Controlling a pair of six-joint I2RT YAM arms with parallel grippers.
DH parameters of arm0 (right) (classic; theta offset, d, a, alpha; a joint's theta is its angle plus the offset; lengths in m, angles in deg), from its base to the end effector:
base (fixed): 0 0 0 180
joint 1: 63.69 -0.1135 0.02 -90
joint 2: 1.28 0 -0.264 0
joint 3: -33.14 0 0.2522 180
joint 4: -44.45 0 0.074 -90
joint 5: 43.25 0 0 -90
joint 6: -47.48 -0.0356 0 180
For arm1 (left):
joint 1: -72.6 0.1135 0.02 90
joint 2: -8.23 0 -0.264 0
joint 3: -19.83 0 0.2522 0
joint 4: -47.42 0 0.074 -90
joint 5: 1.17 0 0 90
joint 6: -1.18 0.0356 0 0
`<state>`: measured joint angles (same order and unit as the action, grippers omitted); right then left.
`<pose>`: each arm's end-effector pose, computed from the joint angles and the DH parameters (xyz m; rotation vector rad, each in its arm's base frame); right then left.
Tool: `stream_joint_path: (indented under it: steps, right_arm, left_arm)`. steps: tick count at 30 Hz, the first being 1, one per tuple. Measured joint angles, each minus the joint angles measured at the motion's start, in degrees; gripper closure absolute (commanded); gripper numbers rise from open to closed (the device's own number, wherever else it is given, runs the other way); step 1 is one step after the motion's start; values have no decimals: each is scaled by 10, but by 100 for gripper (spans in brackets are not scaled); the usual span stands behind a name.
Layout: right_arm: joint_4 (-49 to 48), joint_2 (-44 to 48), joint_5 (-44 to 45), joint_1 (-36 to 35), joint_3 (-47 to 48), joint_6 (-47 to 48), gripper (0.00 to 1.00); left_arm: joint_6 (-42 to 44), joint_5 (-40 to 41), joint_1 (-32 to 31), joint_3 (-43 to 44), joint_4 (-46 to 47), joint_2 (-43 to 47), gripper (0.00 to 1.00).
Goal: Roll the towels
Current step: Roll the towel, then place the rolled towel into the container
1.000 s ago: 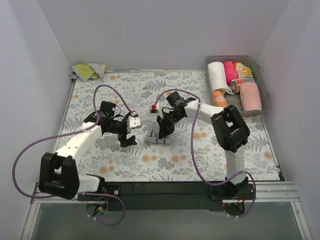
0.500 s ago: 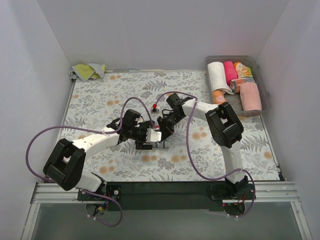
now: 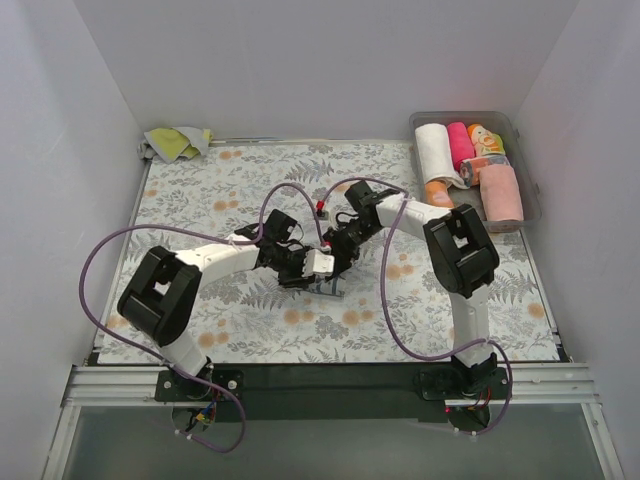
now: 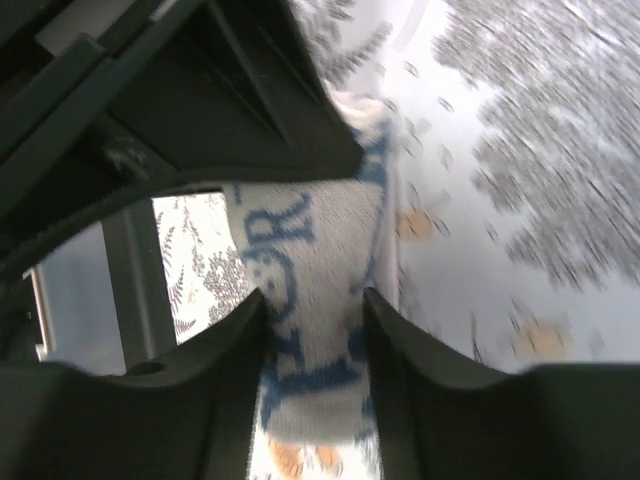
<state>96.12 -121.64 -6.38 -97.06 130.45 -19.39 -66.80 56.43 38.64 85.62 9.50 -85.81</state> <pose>0.3273 0.2496 0.1506 -1.4126 2.2530 1.3531 0.2405 -0.1850 0.1623 1.3984 2.2821 -0.8305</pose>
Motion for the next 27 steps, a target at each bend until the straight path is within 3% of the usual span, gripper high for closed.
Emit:
stream_joint_path:
  steps: [5, 12, 18, 23, 27]
  right_arm:
    - [-4, 75, 70, 52, -50, -14, 54]
    - [-49, 295, 202, 100, -148, -20, 54]
    - [-99, 416, 283, -23, -213, 16, 59]
    - [-130, 424, 366, -151, -277, 52, 54]
    - [-157, 404, 416, -205, -294, 77, 53]
  left_arm:
    - [-7, -18, 0, 47, -57, -34, 83]
    - [-10, -75, 13, 133, -173, -106, 86]
    - [-12, -139, 41, 207, -261, -181, 86]
    - [-13, -185, 58, 243, -317, -225, 86]
    - [-13, -207, 60, 257, -354, -248, 86]
